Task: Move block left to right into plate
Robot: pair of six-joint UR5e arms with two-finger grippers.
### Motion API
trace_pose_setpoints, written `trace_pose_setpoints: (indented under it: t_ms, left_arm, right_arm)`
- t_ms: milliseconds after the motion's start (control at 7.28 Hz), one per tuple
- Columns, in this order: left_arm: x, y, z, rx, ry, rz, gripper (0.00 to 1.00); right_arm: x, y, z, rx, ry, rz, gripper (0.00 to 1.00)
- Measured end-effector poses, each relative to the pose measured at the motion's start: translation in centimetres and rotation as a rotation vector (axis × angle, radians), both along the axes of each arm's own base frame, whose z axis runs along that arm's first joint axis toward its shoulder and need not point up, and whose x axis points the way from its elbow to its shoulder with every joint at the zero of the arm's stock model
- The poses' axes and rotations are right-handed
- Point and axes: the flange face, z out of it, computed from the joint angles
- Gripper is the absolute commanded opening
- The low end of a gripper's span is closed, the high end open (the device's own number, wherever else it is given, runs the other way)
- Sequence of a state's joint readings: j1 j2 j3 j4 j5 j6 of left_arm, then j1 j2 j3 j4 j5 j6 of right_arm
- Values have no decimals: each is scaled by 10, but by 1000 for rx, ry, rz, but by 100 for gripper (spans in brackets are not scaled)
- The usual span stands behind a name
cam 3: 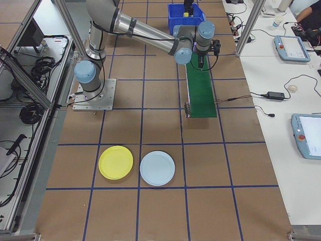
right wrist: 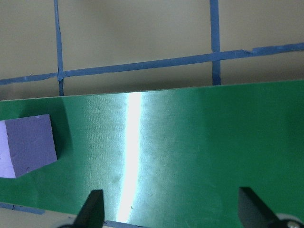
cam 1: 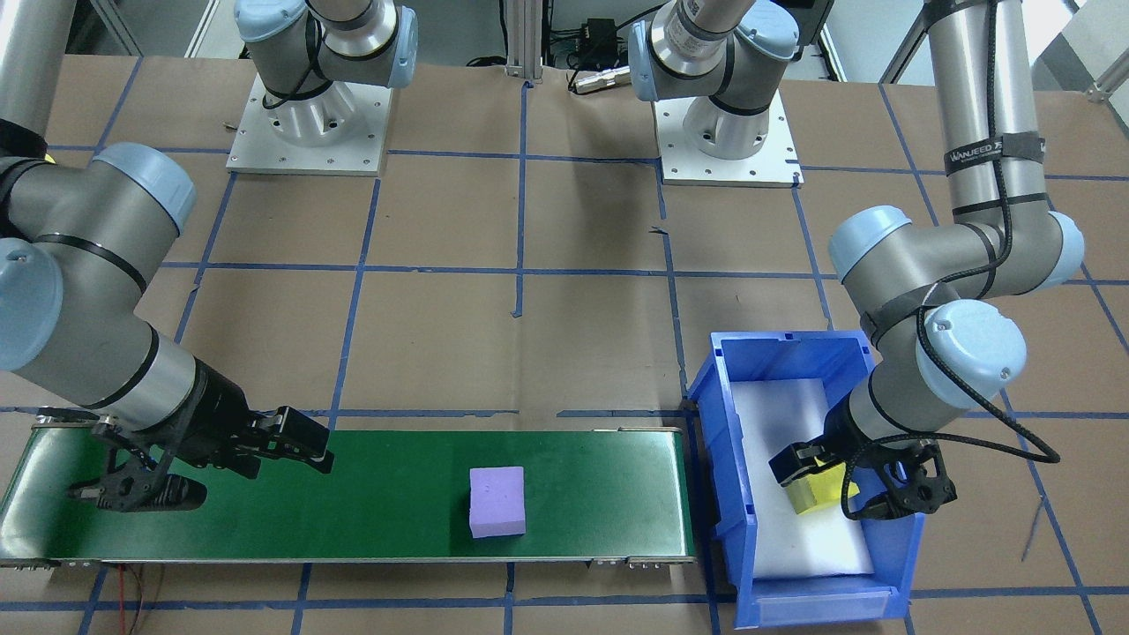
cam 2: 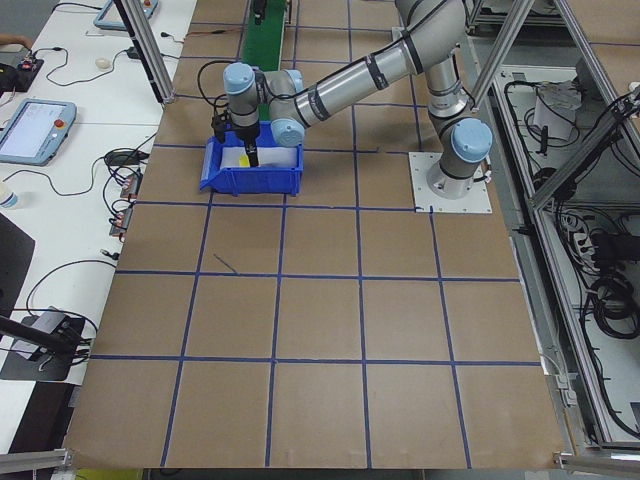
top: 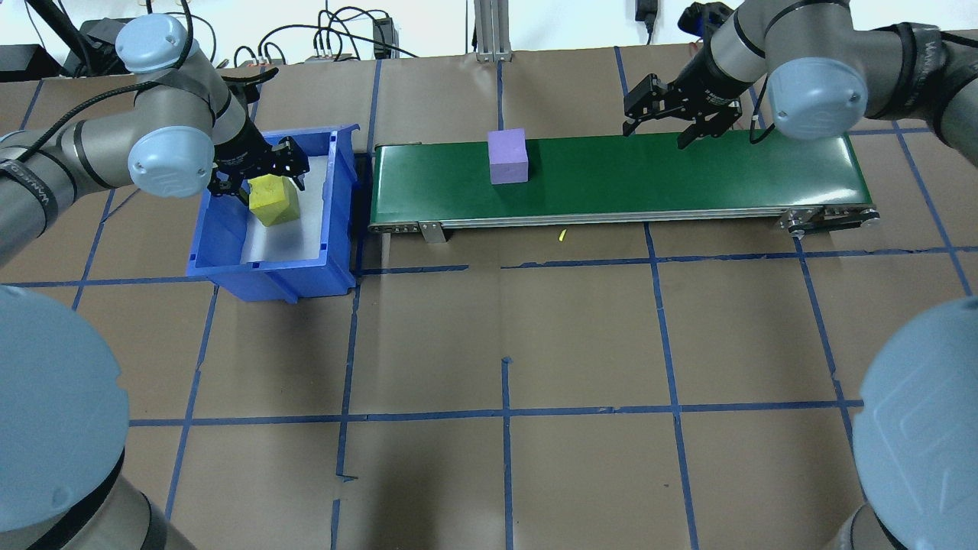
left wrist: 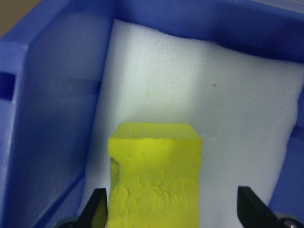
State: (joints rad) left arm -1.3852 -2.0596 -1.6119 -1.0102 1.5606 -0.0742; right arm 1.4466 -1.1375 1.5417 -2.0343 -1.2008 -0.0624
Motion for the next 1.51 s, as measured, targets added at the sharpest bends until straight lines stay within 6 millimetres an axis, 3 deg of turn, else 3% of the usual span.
trace_pose_setpoints:
  t_ms: [275, 550, 687, 962, 1237, 1512]
  left_arm:
    - [1, -4, -2, -7, -5, -22, 33]
    - [1, -6, 2, -16, -7, -72, 28]
    - [0, -6, 15, -34, -12, -83, 28]
    - [-9, 2, 61, -67, -16, -93, 28]
    - [-58, 21, 113, -110, -27, -154, 28]
    - [-118, 37, 144, -141, -28, -198, 29]
  right_arm:
    - [2, -4, -14, 20, -27, 14, 100]
    - [2, -7, -21, 30, -32, 15, 100]
    - [1, -7, -22, 34, -28, 10, 100]
    - [0, -7, -23, 36, -20, 8, 100]
    - [0, -7, -23, 36, -18, 7, 100]
    - [0, -8, -22, 34, -19, 7, 100]
